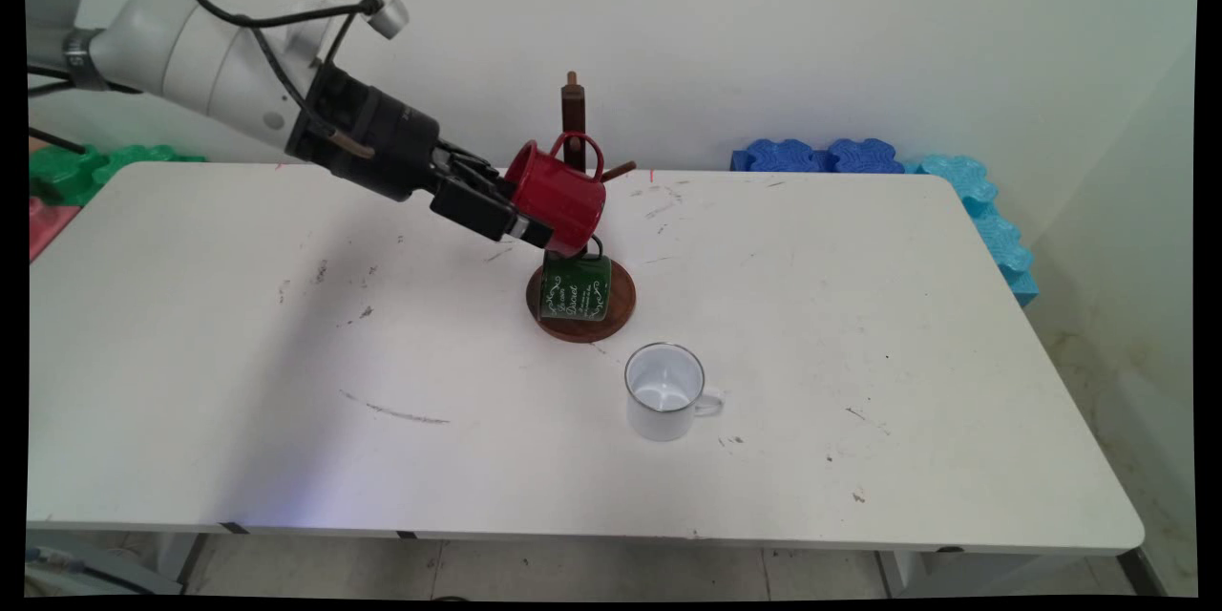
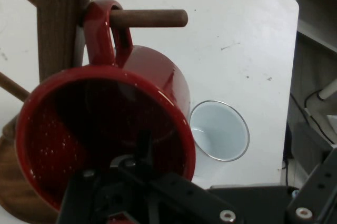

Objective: Pick up the red mug from the rack

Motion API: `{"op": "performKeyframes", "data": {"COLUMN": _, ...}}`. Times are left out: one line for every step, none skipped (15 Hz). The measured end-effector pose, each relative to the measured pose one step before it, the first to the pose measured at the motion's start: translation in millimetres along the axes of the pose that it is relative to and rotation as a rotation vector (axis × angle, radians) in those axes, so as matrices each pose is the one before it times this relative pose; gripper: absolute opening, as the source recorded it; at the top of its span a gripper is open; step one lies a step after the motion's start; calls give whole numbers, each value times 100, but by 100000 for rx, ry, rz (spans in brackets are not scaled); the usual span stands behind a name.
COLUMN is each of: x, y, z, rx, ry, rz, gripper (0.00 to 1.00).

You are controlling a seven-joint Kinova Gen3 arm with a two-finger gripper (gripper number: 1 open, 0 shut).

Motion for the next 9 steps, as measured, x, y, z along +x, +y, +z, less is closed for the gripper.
{"op": "performKeyframes", "data": {"x": 20, "y": -28, "z": 142, "rx": -10, "ry": -14, "rz": -155, "gripper": 100}}
{"op": "performKeyframes", "data": {"x": 17, "y": -14, "z": 87, "rx": -16, "ry": -40, "rz": -42, "gripper": 100}}
{"op": "performKeyframes", "data": {"x": 20, "y": -30, "z": 112, "rx": -2, "ry": -23, "rz": -92, "gripper": 100}}
{"op": "performKeyframes", "data": {"x": 18, "y": -18, "z": 72, "rx": 3, "ry": 2, "rz": -47, "gripper": 100}}
{"op": "performKeyframes", "data": {"x": 20, "y": -32, "z": 97, "rx": 29, "ry": -15, "rz": -66, "gripper": 0}}
{"op": "performKeyframes", "data": {"x": 38, "y": -57, "z": 94, "rx": 98, "ry": 131, "rz": -69, "gripper": 0}}
{"op": "performKeyframes", "data": {"x": 37, "y": -53, "z": 74, "rx": 119, "ry": 99, "rz": 27, "gripper": 0}}
{"op": "performKeyframes", "data": {"x": 24, "y": -34, "z": 61, "rx": 55, "ry": 59, "rz": 60, "gripper": 0}}
{"op": "performKeyframes", "data": {"x": 8, "y": -43, "z": 61, "rx": 79, "ry": 6, "rz": 58, "gripper": 0}}
